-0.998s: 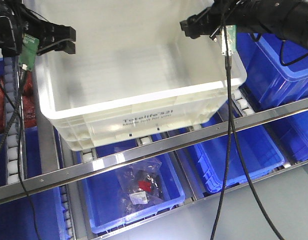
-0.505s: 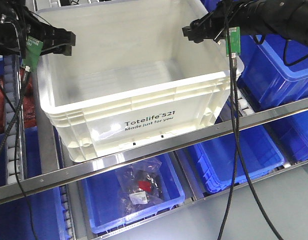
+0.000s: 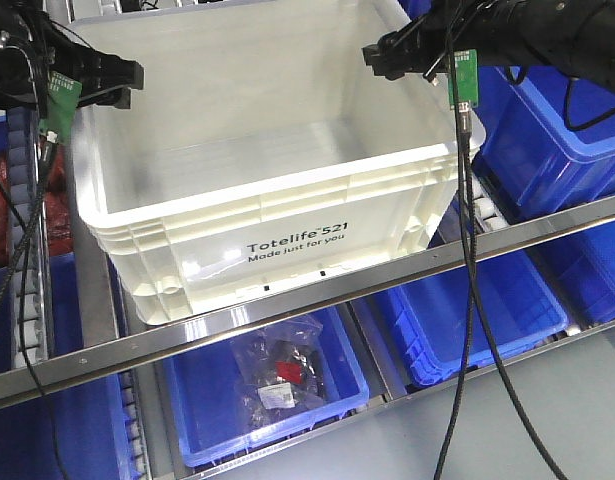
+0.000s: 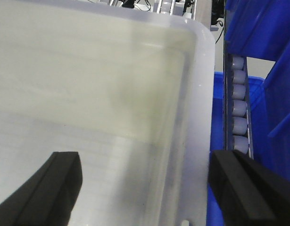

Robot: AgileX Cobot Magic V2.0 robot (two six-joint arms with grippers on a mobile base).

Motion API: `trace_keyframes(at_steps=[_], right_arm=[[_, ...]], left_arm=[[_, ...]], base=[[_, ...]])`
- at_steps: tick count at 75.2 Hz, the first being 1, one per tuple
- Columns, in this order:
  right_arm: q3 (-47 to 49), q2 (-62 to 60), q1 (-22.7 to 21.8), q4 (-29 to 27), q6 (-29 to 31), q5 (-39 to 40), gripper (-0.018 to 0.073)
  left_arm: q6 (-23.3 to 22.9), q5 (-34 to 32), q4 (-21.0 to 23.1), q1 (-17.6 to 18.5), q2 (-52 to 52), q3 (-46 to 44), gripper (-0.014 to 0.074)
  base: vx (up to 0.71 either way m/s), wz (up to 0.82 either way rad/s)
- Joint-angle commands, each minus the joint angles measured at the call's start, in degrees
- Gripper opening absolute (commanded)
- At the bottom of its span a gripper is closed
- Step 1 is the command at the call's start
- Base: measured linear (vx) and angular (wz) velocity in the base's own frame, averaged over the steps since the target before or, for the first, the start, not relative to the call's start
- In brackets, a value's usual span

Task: Place moving items into box and shelve
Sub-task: 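Open both grippers and release the tote rims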

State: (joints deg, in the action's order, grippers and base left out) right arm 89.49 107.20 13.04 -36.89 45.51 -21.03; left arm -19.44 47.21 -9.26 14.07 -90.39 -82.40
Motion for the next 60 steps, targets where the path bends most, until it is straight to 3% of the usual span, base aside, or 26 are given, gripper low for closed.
trace_keyframes(at_steps=[1, 60], right_arm=[[2.2, -3.7, 0.0, -1.0, 0.8, 2.8, 0.0584], [2.2, -3.7, 0.0, -1.0, 0.8, 2.0, 0.0584]], left_arm=[[-0.6, -2.9, -0.7, 0.4, 2.8, -2.1, 0.0564], [-0.6, -0.9, -0.6, 0.4, 2.9, -2.1, 0.0555]], base=[[0.00, 0.00], [0.00, 0.00]])
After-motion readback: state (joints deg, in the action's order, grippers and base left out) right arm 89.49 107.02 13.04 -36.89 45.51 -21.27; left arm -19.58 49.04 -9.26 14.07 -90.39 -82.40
